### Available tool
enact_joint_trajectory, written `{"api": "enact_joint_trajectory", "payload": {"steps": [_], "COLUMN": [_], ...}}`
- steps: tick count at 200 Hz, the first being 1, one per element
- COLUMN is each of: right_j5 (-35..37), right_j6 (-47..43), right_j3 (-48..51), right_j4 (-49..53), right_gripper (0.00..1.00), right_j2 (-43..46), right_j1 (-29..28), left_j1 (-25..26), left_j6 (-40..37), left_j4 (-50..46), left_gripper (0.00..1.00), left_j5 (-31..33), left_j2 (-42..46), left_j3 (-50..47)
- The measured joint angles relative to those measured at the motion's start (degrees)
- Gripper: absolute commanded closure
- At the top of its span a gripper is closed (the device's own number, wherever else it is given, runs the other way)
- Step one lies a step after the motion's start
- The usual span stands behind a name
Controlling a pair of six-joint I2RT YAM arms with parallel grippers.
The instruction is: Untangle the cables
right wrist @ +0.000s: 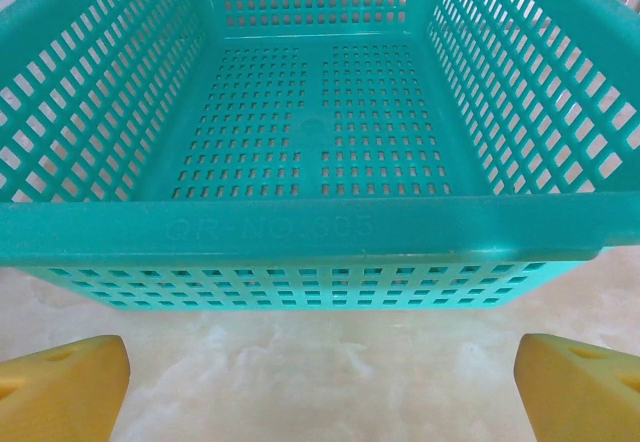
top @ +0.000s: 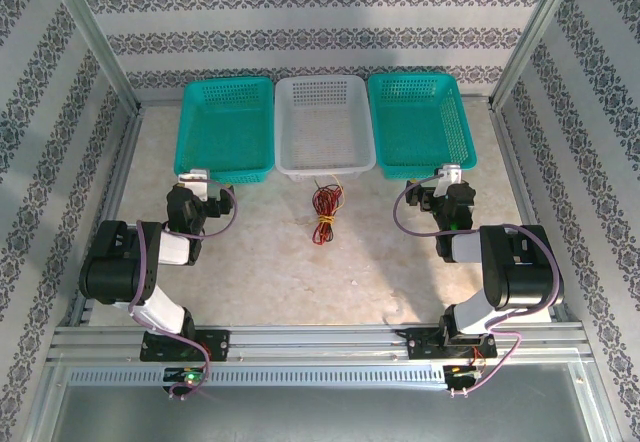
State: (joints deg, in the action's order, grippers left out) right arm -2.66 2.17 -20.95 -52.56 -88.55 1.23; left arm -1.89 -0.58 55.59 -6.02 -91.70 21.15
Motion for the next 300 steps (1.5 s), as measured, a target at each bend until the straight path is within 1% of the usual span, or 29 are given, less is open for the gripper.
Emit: {"api": "enact_joint_trajectory", "payload": {"steps": [43, 60, 70, 74, 86, 96, 110, 119, 131, 143, 155, 163, 175, 184, 189, 201, 210, 217, 223, 231, 237, 248, 254, 266, 274, 285, 300], "right_j5": [0.07, 0.72, 1.53, 2.01, 3.74, 5.86, 9.35, 12.85, 16.85, 18.64, 18.69, 18.12, 17.44, 17.86, 18.91, 22.86, 25.14, 25.92, 25.7, 23.19, 21.16, 21.0, 21.75, 22.1, 21.53, 19.02, 15.74], "right_j6": [0.0, 0.17, 0.57, 0.87, 1.62, 2.82, 4.57, 6.71, 11.15, 16.09, 20.41, 22.45, 25.16, 27.17, 28.87, 33.79, 35.89, 37.42, 38.51, 39.28, 40.04, 41.59, 42.42, 43.43, 44.17, 44.96, 46.4], "right_j3": [0.13, 0.68, 0.74, 0.55, -0.42, -1.73, -2.27, -2.27, -2.27, -2.29, -2.56, -3.5, -6.73, -10.54, -13.33, -21.18, -26.43, -29.27, -30.58, -30.73, -30.6, -31.12, -32.35, -35.87, -37.99, -40.17, -41.94], "right_j4": [0.07, 1.42, 3.91, 6.08, 12.07, 17.55, 23.78, 29.38, 37.18, 44.96, 52.7, 57.68, 65.99, 72.65, 77.09, 86.99, 91.03, 91.89, 91.36, 88.91, 87.38, 86.75, 87.45, 88.28, 88.3, 88.17, 88.26], "right_gripper": [0.02, 0.02, 0.02, 0.02, 0.02, 0.01, 0.01, 0.02, 0.02, 0.02, 0.02, 0.02, 0.02, 0.02, 0.02, 0.02, 0.01, 0.02, 0.02, 0.02, 0.02, 0.02, 0.02, 0.02, 0.06, 0.15, 0.24], "right_j2": [0.74, 4.52, 8.46, 10.49, 16.13, 20.5, 26.53, 31.56, 38.4, 44.96, 50.23, 51.43, 49.09, 44.87, 41.86, 34.58, 30.86, 29.16, 28.5, 28.17, 27.76, 25.07, 22.73, 16.72, 13.4, 9.6, 5.88], "right_j1": [0.0, 0.0, -0.02, -0.09, -0.61, -1.57, -3.82, -5.95, -7.69, -7.32, -6.36, -6.25, -7.93, -11.5, -14.32, -23.52, -30.18, -34.27, -36.57, -37.42, -37.42, -38.62, -40.44, -45.77, -48.65, -51.47, -52.3], "left_j1": [0.0, 0.0, 0.0, 0.02, 0.04, 0.07, 0.26, 0.31, 0.33, 0.42, 0.59, 0.83, 2.03, 3.67, 4.94, 8.61, 11.43, 13.53, 15.34, 17.42, 18.69, 20.46, 21.03, 21.46, 21.46, 21.46, 21.46], "left_j6": [1.01, 1.03, 1.03, 1.05, 2.23, 3.85, 7.87, 11.17, 15.17, 19.08, 22.53, 24.85, 27.65, 28.72, 29.11, 29.33, 29.31, 29.29, 29.27, 29.24, 29.18, 29.07, 29.29, 30.05, 31.15, 32.54, 34.1], "left_j4": [-1.2, -3.26, -5.9, -8.0, -14.75, -19.76, -26.91, -31.54, -36.65, -42.18, -47.67, -51.43, -57.0, -60.67, -62.69, -67.47, -70.38, -72.19, -73.66, -75.06, -75.76, -76.28, -76.26, -76.0, -75.97, -75.93, -75.89], "left_gripper": [0.01, 0.01, 0.0, 0.0, 0.05, 0.06, 0.1, 0.12, 0.14, 0.18, 0.2, 0.21, 0.2, 0.2, 0.19, 0.19, 0.19, 0.2, 0.21, 0.24, 0.3, 0.37, 0.37, 0.33, 0.33, 0.35, 0.39], "left_j5": [1.01, 1.36, 1.64, 1.88, 2.97, 4.33, 6.75, 7.8, 7.74, 6.88, 5.62, 4.31, 2.75, 1.86, 1.7, 1.97, 2.19, 2.4, 2.71, 3.04, 3.15, 2.38, 1.22, -0.92, -2.14, -3.67, -5.79], "left_j2": [0.79, 3.34, 6.29, 7.85, 13.16, 17.79, 24.59, 28.61, 32.24, 34.64, 36.04, 36.98, 38.45, 39.63, 40.26, 41.24, 41.16, 40.61, 39.67, 37.88, 36.39, 33.77, 32.57, 31.58, 31.56, 31.56, 31.39], "left_j3": [0.0, 0.0, 0.15, 0.5, 2.08, 3.93, 7.32, 9.7, 12.26, 14.27, 15.34, 15.52, 15.52, 15.54, 15.69, 16.9, 18.62, 20.37, 22.32, 24.92, 26.84, 29.68, 30.8, 31.45, 31.34, 31.32, 31.34]}}
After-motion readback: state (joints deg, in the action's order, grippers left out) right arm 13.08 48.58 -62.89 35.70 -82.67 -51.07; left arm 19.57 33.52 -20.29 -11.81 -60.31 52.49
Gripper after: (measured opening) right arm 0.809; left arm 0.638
